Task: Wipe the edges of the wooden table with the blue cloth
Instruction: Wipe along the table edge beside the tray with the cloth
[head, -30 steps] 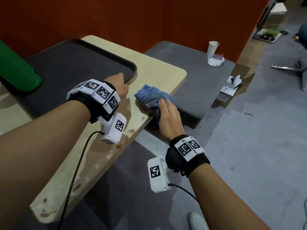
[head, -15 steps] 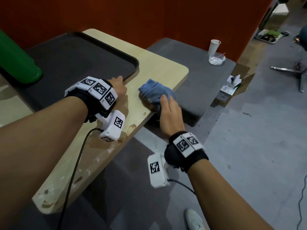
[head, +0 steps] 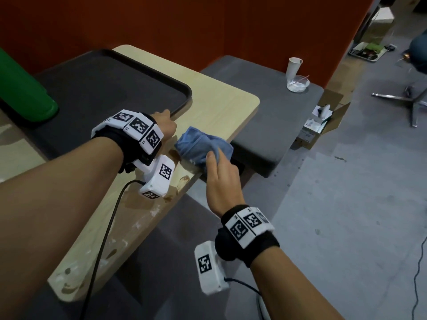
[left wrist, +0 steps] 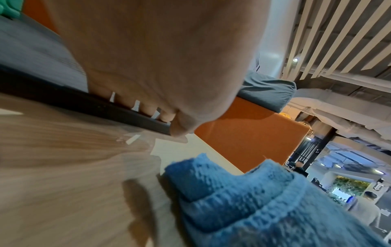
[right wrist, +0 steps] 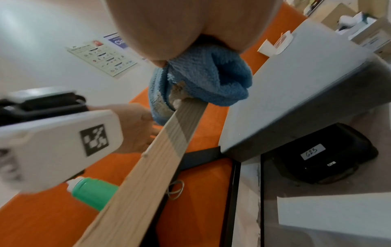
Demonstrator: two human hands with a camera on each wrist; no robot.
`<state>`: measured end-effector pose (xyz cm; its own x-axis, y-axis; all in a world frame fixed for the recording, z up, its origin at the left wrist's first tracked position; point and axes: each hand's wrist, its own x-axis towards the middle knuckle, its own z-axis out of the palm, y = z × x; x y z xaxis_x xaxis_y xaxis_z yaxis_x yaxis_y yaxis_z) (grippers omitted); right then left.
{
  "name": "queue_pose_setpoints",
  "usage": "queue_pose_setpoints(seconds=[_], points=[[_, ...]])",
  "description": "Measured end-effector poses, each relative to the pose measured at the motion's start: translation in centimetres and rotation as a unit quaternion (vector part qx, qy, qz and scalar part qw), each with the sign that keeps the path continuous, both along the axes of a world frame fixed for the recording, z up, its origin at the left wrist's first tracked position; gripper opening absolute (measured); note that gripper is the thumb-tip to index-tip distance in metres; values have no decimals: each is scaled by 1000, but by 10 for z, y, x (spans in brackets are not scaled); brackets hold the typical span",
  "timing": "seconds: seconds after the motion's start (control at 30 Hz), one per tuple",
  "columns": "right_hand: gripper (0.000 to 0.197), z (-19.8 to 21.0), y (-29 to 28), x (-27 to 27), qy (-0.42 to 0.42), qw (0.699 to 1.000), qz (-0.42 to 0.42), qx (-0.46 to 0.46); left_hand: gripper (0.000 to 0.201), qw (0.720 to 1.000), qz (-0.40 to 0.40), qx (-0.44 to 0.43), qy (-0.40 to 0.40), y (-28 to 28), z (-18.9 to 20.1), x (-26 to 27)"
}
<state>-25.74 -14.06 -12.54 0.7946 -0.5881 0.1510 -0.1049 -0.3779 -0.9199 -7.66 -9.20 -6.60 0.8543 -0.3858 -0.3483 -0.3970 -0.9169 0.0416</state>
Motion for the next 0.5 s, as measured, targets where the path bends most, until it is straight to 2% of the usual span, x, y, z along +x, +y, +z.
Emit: queue_pose_setpoints(seconds=[0.2, 0.37, 0.5], points=[[33, 3, -19, 14, -1, 999, -46, 16, 48, 1000, -3, -7, -12, 3, -4, 0], [32, 1, 10, -4, -7, 1000, -4, 15, 48, 1000, 1, -5, 6, 1, -1, 0], [33, 7, -1, -1, 0, 1000, -2, 23, 50, 1000, -3, 4, 6, 3, 0, -1]])
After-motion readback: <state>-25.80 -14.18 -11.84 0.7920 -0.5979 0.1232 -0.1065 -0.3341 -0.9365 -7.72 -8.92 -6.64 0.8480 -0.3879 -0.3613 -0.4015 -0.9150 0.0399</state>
